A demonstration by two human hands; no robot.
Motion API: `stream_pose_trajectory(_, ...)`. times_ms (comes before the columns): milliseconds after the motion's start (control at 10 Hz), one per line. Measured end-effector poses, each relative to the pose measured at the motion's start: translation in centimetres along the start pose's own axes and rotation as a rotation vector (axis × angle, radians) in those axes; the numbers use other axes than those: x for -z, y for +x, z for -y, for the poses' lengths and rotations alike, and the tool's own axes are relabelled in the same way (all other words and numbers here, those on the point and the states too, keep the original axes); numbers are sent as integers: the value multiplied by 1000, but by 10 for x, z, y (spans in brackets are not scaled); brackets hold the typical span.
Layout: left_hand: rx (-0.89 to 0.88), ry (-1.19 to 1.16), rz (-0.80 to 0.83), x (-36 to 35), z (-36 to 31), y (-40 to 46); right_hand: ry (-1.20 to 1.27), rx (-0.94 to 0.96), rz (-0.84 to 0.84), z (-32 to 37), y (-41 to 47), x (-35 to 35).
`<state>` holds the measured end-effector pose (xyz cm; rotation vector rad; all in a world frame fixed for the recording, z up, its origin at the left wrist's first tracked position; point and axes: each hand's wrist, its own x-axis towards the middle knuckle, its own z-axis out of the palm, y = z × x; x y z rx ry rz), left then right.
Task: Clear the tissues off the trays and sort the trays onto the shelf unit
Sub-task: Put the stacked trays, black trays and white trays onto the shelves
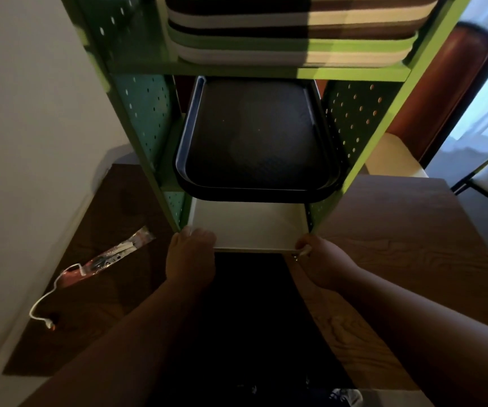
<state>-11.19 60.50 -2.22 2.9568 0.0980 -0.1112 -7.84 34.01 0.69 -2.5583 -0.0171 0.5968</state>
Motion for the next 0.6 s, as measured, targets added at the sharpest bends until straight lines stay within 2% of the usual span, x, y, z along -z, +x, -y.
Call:
stream_pose_trajectory(100, 16, -50, 79, 9, -14, 2, 83, -34, 20, -1, 4, 3)
stream_pose_trajectory(200, -96, -252, 165, 18, -37, 1, 94, -22, 49, 1, 7, 10)
stream_pose_trajectory(300, -176, -365, 178, 27, -69, -2, 166, -14, 37, 2, 8, 18)
stream_pose_trajectory(400, -157, -392, 152, 36, -104, -3, 411, -52, 65, -3, 2, 32)
stream_pose_trajectory(600, -200, -476, 186, 50, -167, 9, 549, -108, 10, -43, -17, 70)
